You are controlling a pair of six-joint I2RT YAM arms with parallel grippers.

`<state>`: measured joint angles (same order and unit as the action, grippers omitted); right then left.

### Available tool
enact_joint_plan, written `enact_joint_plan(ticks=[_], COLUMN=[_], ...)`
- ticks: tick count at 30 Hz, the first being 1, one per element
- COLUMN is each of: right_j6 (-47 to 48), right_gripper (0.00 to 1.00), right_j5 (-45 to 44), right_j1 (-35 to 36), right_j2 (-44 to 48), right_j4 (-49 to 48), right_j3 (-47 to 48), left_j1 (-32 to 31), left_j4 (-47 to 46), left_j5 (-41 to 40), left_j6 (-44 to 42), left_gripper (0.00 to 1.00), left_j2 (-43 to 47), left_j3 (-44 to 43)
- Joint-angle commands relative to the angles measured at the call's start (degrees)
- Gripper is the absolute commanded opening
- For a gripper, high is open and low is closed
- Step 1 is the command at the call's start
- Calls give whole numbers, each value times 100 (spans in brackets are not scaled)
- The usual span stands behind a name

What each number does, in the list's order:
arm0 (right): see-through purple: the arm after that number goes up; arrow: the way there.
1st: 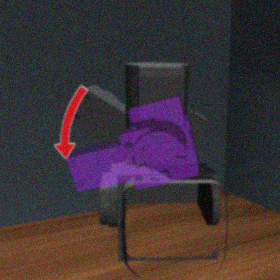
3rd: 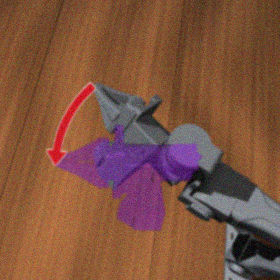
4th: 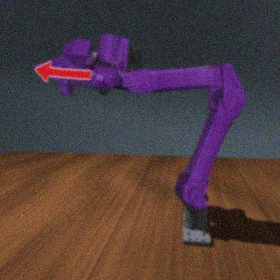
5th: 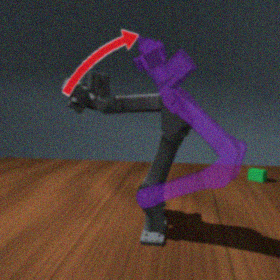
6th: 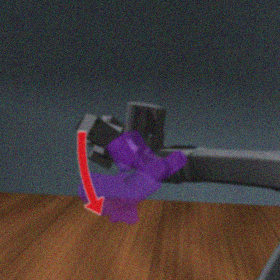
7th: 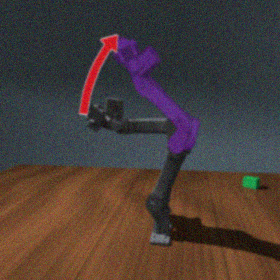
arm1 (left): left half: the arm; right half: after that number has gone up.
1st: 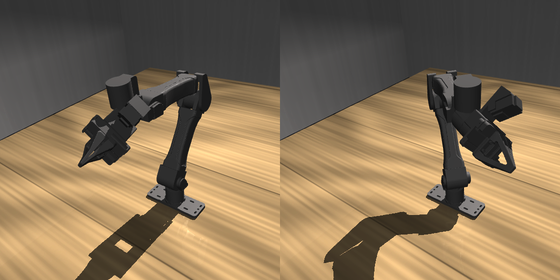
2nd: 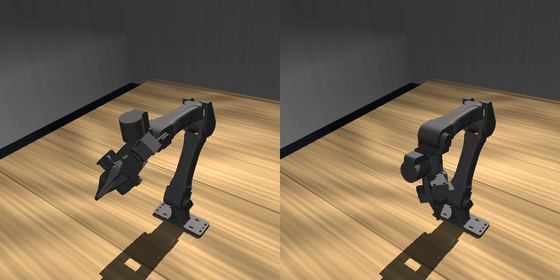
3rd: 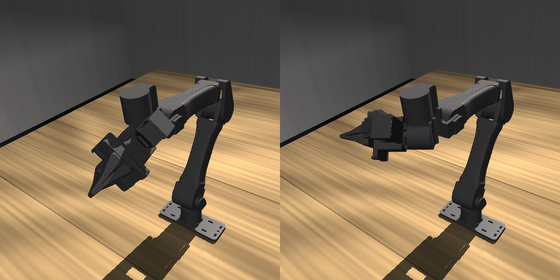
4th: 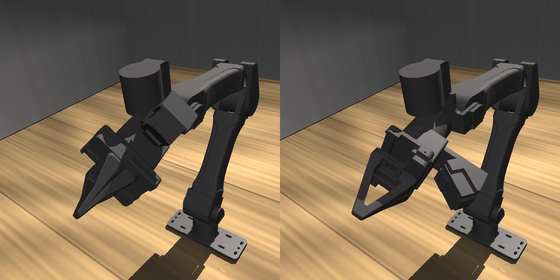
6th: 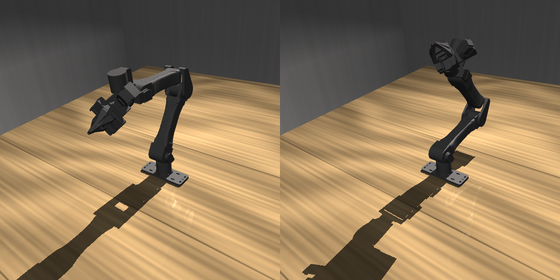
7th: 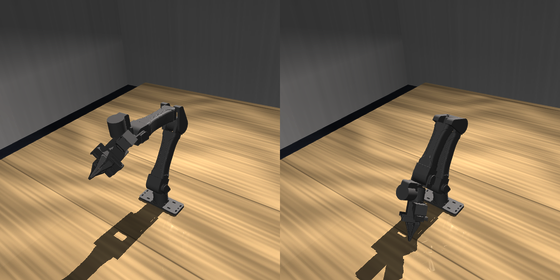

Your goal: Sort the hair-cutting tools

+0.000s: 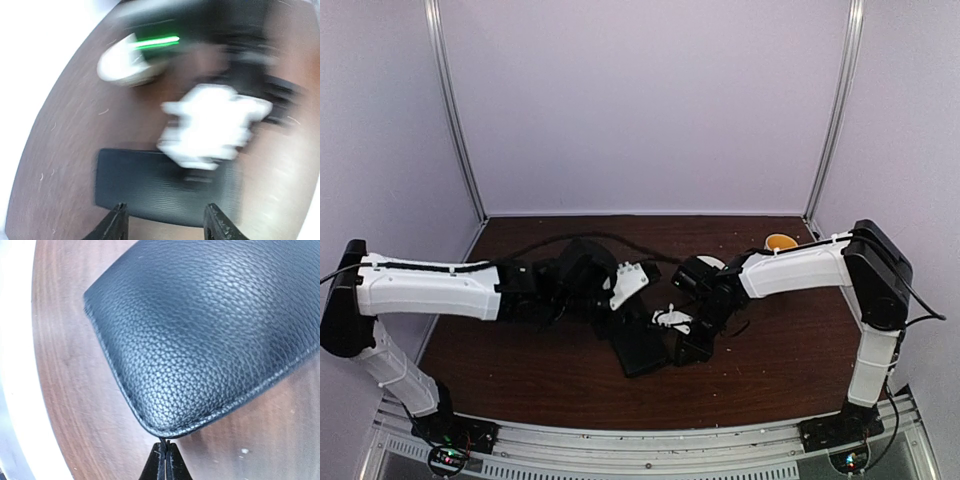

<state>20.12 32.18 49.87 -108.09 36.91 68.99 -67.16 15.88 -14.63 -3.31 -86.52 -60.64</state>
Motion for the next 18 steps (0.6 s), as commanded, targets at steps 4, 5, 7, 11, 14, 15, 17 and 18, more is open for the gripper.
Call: enact_joint_plan(ticks=[4, 5, 7, 11, 14, 15, 17, 18], right_j6=[22, -5, -84, -234, -299, -268, -283, -292], right_gripper=[0, 0, 0, 0, 0, 0, 0, 0], right_j5=[-527, -596, -802, -1169, -1320, -1240, -1150, -1123], right_j1=[-216, -297, -462, -768, -867, -873, -873, -872], right_j2=[228, 255, 290, 207, -9, -78, -181, -238], right_j4=[-25, -58, -154, -299, -211, -143, -100, -79], right_j3=[-82, -93, -77, 121, 337, 396, 477, 521], left_j1=[1820, 1930, 2050, 2252, 2412, 2496, 2556, 2558], left_j4=[-2, 8, 21, 300, 276, 212, 87, 9], left_j5=[1201, 1313, 1385, 1410, 1568, 1710, 1984, 2102], left_j6=[1269, 1367, 1464, 1675, 1912, 1995, 2006, 1945], left_gripper=[55, 55, 56, 55, 54, 54, 54, 55], left_j2=[-1006, -1107, -1345, -1946, -2147, -2151, -2136, -2137], left_j3=[-747, -851, -1053, -1560, -1580, -1523, -1415, -1367])
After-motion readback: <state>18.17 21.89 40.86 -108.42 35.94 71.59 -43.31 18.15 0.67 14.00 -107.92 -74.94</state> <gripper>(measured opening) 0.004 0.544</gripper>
